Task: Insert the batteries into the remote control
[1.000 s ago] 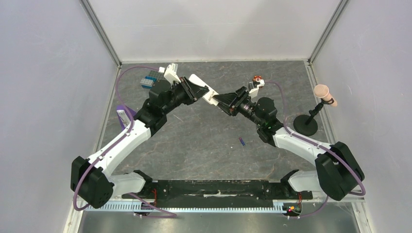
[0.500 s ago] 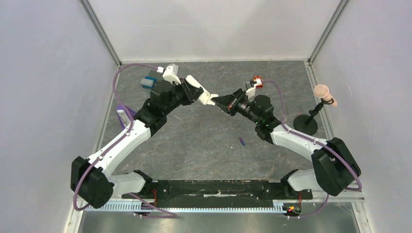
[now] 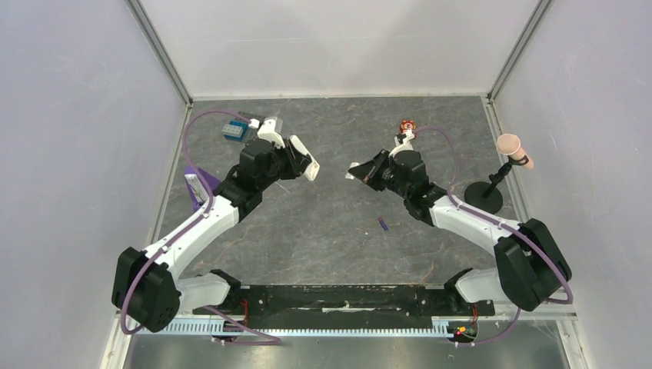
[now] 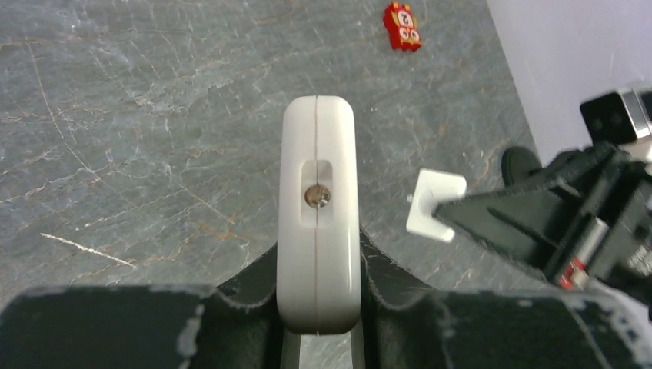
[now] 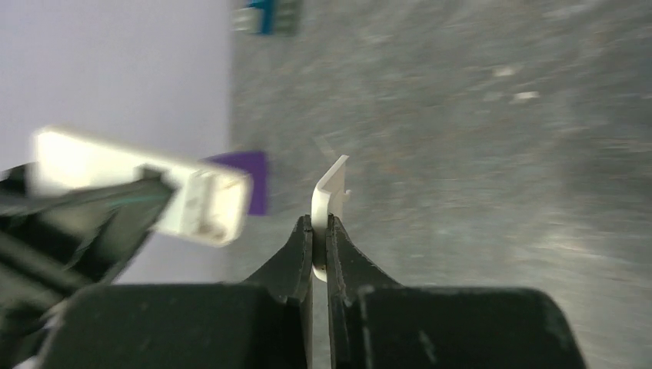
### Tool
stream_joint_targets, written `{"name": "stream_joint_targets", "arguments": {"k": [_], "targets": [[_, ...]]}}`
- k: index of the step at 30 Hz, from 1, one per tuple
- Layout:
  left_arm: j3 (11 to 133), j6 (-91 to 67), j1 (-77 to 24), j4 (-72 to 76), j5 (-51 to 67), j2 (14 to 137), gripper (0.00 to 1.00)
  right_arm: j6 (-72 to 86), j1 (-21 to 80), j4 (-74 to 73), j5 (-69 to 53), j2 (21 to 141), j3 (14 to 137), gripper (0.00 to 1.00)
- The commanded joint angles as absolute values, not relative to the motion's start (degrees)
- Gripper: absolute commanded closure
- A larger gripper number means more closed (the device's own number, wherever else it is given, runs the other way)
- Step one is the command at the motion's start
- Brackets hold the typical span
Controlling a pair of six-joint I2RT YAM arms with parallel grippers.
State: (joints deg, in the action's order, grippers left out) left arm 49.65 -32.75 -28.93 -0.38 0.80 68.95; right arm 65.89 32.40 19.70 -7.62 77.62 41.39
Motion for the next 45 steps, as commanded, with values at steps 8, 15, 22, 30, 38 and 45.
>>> {"name": "stream_joint_targets", "arguments": {"k": [8, 15, 22, 30, 38, 45], "targets": [[47.3, -18.8, -28.4, 2.6, 17.4, 61.2, 0.98, 44.6, 25.4, 1.0, 0.6, 86.9, 45.1, 0.97], [48.1, -20.9, -28.4, 5.4, 28.9, 63.6, 0.98, 44.2, 22.8, -2.0, 0.9, 89.3, 42.3, 0.83], [48.4, -21.4, -28.4, 6.5, 31.7, 64.0, 0.98, 42.5, 22.8, -6.5, 6.4, 85.8, 40.6, 0.46], [48.7, -18.8, -28.4, 5.9, 37.0, 62.6, 0.98, 37.7, 25.4, -6.9, 4.4, 77.4, 36.4, 0.34], [47.2, -14.9, -28.4, 7.9, 40.2, 58.8, 0.98, 32.7, 31.2, -9.4, 5.9, 76.2, 36.6, 0.4], [47.8, -12.9, -28.4, 8.8, 47.9, 57.1, 0.98, 29.7, 33.6, -14.3, 9.2, 80.2, 40.5, 0.46]]}}
